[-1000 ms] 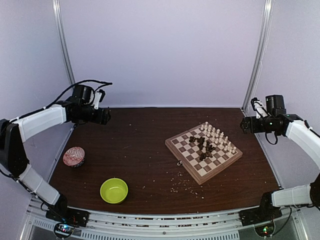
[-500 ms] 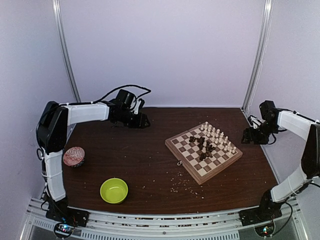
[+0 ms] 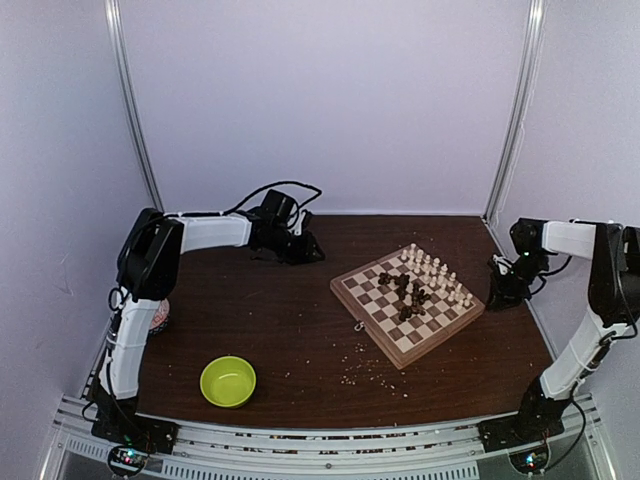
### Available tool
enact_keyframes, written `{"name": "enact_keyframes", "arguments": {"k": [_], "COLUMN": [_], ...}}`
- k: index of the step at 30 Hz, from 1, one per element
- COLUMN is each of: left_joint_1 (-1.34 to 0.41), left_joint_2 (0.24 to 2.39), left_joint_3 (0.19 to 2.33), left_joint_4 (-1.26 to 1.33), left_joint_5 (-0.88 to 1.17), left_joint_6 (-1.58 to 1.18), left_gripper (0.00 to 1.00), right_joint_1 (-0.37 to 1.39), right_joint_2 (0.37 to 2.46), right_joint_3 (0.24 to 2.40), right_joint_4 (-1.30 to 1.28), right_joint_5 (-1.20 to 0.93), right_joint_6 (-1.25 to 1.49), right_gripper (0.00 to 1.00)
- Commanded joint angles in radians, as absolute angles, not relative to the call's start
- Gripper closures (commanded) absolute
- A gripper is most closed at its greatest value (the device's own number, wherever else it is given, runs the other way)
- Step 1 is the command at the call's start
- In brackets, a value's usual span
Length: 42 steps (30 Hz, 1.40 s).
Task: Set up the chess pieces on the board
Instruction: Move the chessboard to the center of the board.
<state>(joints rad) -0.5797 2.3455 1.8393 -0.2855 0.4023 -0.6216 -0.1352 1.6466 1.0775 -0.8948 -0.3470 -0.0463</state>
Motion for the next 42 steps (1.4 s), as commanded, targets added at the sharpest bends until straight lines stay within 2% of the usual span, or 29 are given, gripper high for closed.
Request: {"name": "enact_keyframes", "arguments": {"k": [1,7,20,42], "left_joint_1": [-0.586,-0.588,-0.609,-0.633], "left_joint_2": [2.387,2.434,2.493,2.404], "left_joint_3": [1.886,1.918,1.981,1.800], "left_joint_4": [-0.229,-0.222,-0.224,-0.231], "left_joint_5": [0.464,0.485,0.580,0.650], "left_joint_6": [-0.666,-0.686,-0.676,-0.603], "left_gripper": [0.78,0.79,0.78,0.80], "right_joint_1": [-0.142,-0.141,-0.141,-0.091], "right_joint_2": [1.682,1.738,1.852,1.983], "right_joint_3": [1.102,1.125,1.208,1.403], "right_joint_4": [-0.926,-0.934,-0.947,-0.962], "right_joint_5": [-0.362,-0.365,-0.368,-0.405], "right_joint_6": [-0.047,-0.048,-0.051,-0.017], "right_gripper": [0.85,0.88,0.88,0.88]}}
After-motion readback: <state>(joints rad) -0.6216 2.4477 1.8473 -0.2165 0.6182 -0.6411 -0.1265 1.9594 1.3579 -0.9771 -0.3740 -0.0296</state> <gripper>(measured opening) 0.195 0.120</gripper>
